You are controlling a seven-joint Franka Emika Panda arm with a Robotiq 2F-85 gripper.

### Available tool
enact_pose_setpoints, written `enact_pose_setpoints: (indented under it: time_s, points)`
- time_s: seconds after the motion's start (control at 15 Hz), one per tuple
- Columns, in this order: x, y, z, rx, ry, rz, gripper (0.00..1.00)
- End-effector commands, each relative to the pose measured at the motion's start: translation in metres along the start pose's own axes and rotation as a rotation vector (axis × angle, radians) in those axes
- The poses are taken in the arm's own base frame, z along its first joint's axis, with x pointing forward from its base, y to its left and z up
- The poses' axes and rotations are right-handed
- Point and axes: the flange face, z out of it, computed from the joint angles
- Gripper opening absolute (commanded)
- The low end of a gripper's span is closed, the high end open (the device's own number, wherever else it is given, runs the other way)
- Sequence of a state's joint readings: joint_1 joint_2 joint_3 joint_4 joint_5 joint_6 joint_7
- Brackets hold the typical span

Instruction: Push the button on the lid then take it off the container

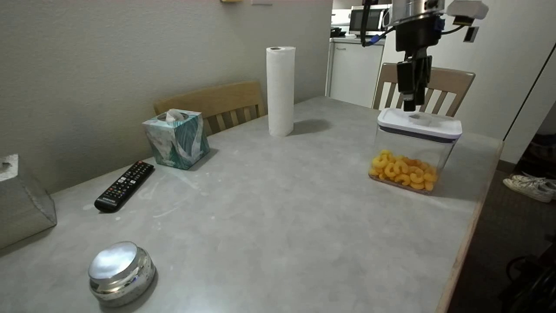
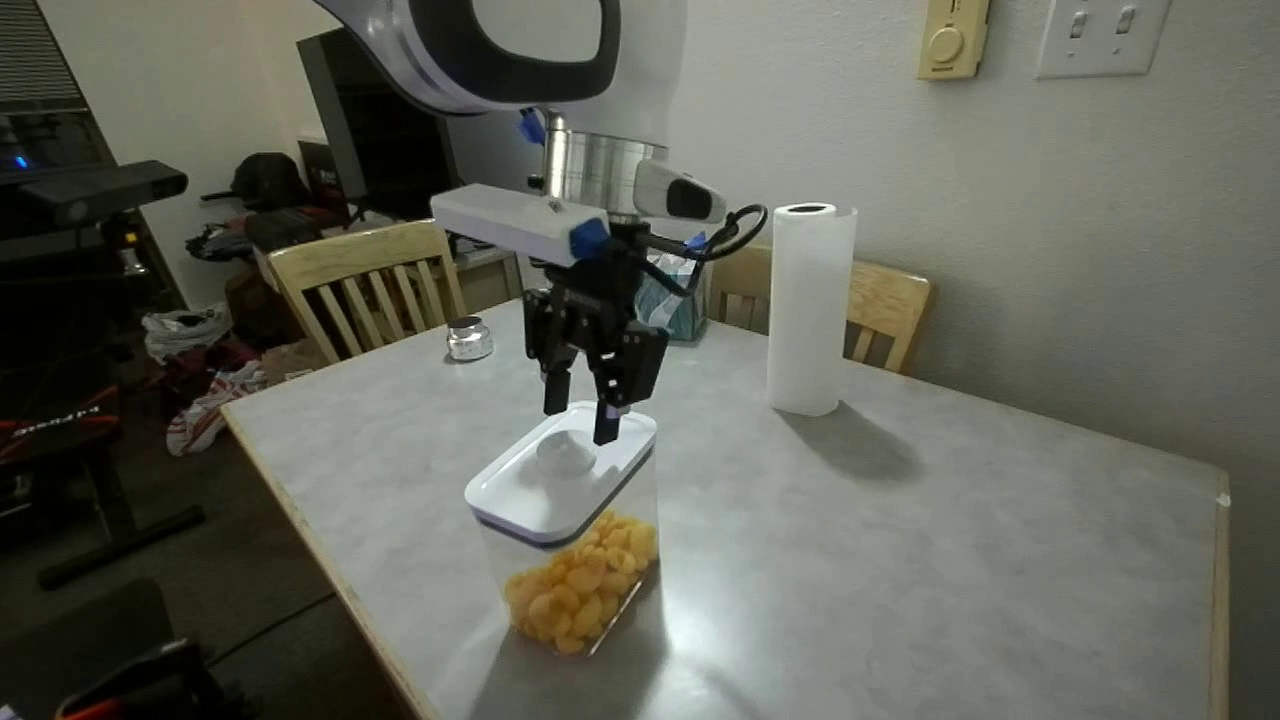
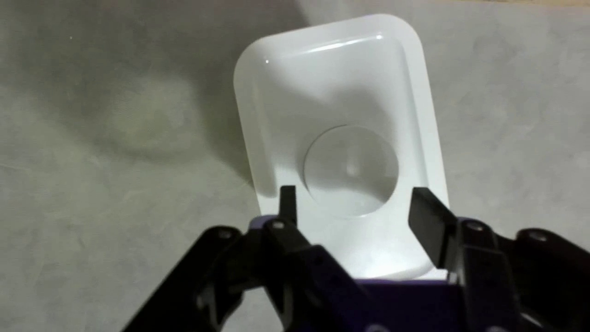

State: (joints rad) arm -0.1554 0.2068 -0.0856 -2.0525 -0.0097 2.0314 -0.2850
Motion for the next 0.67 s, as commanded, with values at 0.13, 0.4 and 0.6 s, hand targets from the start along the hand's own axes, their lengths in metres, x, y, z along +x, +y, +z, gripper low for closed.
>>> enact_pose_setpoints:
  time_s: [0.13, 0.4, 0.6]
  points:
    - [-0.018, -0.019, -0.005, 0.009, 0.007, 0.003, 1.00]
    - [-0.009, -0.022, -0.005, 0.034, 0.027, -0.024, 1.00]
    - [-0.012, -0.025, -0.007, 0.042, 0.038, -0.031, 1.00]
